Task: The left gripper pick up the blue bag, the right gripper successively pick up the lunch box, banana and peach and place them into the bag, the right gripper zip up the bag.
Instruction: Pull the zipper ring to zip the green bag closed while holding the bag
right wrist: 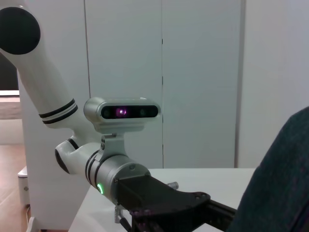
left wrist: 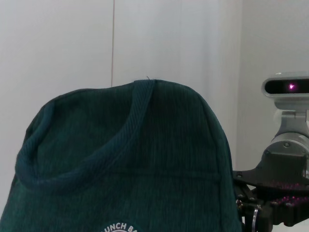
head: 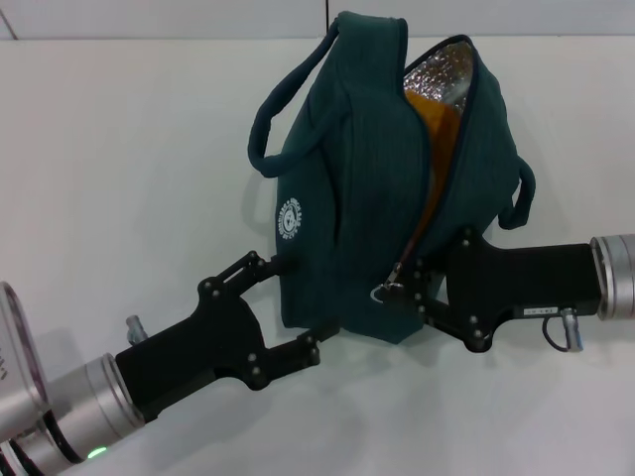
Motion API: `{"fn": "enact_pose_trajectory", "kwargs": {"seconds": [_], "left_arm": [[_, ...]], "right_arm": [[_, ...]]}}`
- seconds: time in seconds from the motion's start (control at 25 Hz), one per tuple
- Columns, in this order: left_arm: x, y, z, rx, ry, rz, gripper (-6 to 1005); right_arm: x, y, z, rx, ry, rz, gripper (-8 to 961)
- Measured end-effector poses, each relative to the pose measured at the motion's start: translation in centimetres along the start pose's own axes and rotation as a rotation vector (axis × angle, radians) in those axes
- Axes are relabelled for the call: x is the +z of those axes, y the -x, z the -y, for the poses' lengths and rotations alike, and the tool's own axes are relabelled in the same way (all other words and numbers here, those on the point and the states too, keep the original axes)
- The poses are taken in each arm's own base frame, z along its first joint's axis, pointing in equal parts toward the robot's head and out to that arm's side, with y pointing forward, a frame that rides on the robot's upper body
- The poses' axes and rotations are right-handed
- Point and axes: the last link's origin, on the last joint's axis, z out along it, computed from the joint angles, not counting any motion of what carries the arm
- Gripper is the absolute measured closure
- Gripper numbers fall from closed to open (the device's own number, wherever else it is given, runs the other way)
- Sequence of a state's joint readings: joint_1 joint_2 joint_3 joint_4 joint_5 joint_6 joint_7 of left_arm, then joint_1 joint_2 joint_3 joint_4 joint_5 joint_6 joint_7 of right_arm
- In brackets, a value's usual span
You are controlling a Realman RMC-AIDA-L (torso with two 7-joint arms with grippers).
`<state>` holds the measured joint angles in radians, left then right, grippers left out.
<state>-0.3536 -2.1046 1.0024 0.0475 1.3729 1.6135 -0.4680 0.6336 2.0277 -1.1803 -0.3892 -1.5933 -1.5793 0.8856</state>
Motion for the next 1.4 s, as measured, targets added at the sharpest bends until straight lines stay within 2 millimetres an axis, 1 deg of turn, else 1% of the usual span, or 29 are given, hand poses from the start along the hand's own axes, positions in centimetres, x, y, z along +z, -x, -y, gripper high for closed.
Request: {"fn": "enact_pose_trajectory", "kwargs": {"seconds": [0.28,0.48,0.6,1.12,1.4], "left_arm": [[0.26,-0.04,0.38,-0.001,-0.011,0.004,132],[0.31,-0.02,0.31,0.004,-0.005,0.006,291],[0.31,0.01,0.26,0.005,-0.001,0.008,425],[0.31,0.06,0.20,0.017,-0.006,0.006,426],[0.26,0.09,0.24,0.060,-0.033,-0.002,425]], "right_arm": [[-0.08,-0.10,-0.09,0.002,-0.004,0.001,936],[-0.08,-0.08,-0.12,0.002,-0.002,0.003,936],[-0.08,-0.06,-0.14,0.002,0.000,0.004,936],[-0.19,-0.16,-0.32,0.006,0.000,0.006,936],[-0.26,-0.26,-0.42,0.002,-0.002,0.006,936]]}}
